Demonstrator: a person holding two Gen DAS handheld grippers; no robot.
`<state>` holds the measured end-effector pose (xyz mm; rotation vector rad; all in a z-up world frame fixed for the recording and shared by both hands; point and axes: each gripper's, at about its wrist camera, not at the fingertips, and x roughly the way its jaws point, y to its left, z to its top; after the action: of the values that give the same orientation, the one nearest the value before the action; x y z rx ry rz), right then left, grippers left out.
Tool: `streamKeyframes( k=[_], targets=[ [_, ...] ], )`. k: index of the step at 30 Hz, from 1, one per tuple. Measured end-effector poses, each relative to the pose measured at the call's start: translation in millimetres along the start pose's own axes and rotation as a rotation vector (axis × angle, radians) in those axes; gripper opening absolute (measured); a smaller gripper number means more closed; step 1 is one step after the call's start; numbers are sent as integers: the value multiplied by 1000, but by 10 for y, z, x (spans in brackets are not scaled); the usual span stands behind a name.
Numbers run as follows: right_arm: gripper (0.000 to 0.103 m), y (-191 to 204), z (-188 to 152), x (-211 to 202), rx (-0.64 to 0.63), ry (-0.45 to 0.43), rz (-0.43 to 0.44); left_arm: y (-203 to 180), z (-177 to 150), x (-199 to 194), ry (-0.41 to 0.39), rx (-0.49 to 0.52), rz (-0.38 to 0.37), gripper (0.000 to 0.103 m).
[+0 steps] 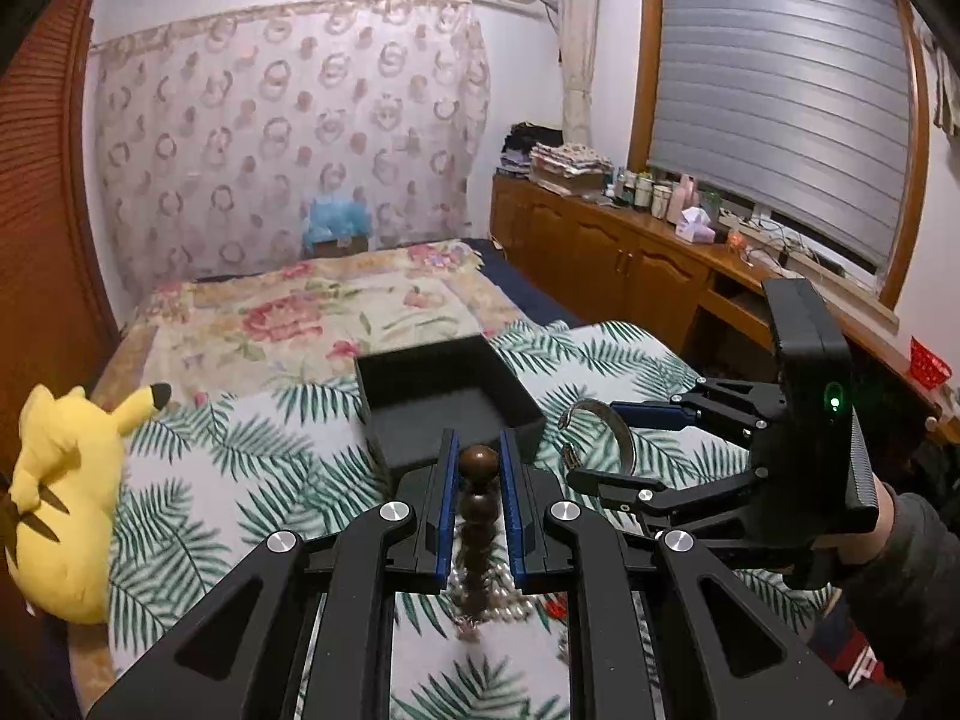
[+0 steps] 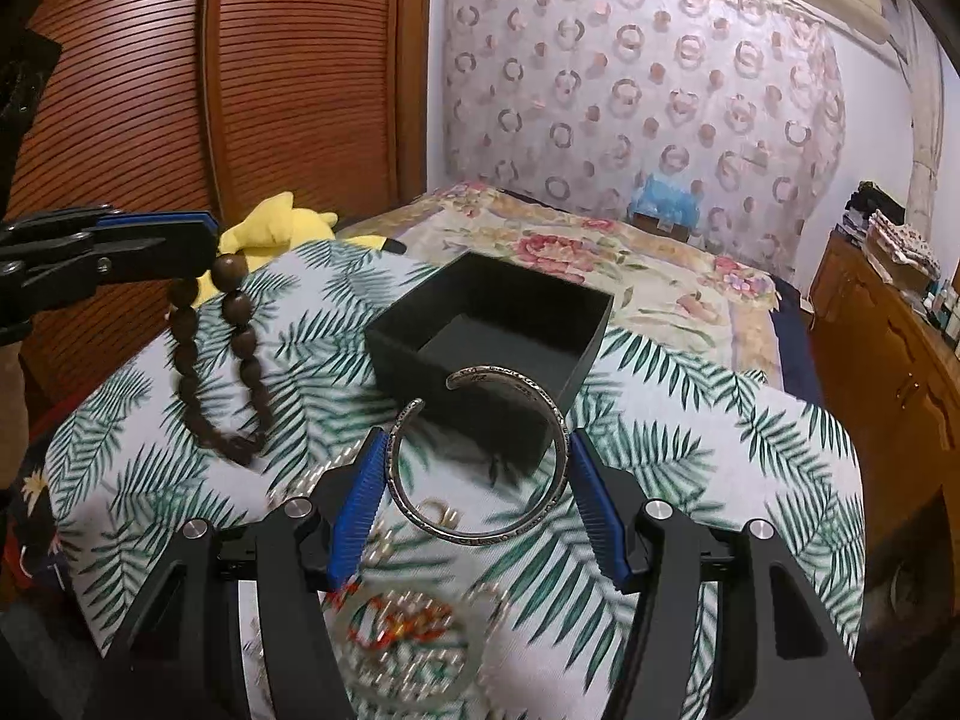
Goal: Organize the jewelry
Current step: 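Grasp the brown bead bracelet with the left tool while the right tool grasps the silver bangle, then lower the silver bangle into the black box with the right tool while the left drops the bracelet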
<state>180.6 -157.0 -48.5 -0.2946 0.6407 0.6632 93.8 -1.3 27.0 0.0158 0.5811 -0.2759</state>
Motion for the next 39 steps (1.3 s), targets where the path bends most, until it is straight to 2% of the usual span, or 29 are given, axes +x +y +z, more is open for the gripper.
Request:
streamKeyframes(
  k=[13,20,23,28,39],
  targets=[
    [63,-152,449,420,-58,-5,17,311,422,276,-12,-23,68,12],
    [63,-156,451,706,-65,53,24,322,561,393,-8,-9,92,12],
    [68,-192,437,778,-41,61,58,333,591,445,-3,-7,94,12],
    [68,-287,401,697,-12,42,70,351,640,569,8,-10,94,12],
    [68,-452,65,272,46,2,47,277,679,938,48,16,108,12]
  ],
)
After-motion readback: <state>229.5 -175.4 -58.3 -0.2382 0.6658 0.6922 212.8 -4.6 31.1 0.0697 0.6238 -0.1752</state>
